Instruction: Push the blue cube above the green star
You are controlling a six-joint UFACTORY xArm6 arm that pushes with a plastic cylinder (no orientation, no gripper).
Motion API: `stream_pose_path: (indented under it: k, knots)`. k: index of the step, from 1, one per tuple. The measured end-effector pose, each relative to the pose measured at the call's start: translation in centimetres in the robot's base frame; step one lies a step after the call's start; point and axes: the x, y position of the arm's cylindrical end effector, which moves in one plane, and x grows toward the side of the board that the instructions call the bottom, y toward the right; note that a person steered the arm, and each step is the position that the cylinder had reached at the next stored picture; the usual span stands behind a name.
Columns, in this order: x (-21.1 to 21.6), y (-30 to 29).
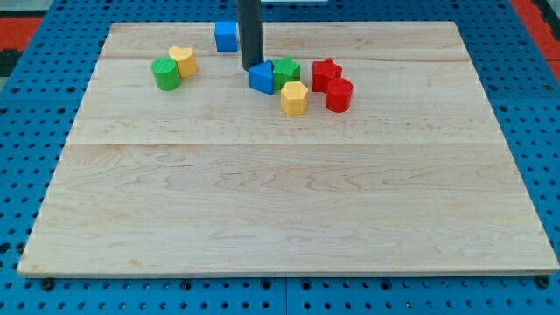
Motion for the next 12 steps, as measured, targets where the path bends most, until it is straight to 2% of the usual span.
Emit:
stream_pose_path:
  k: [1, 3, 4, 6, 8, 12]
  knots:
    - [-1.3, -3.0]
    - [-7.2, -10.5]
    - [-9.3, -8.7]
    - [-9.0, 1.5]
    - [-4.1, -0.6]
    - [-4.1, 5.9]
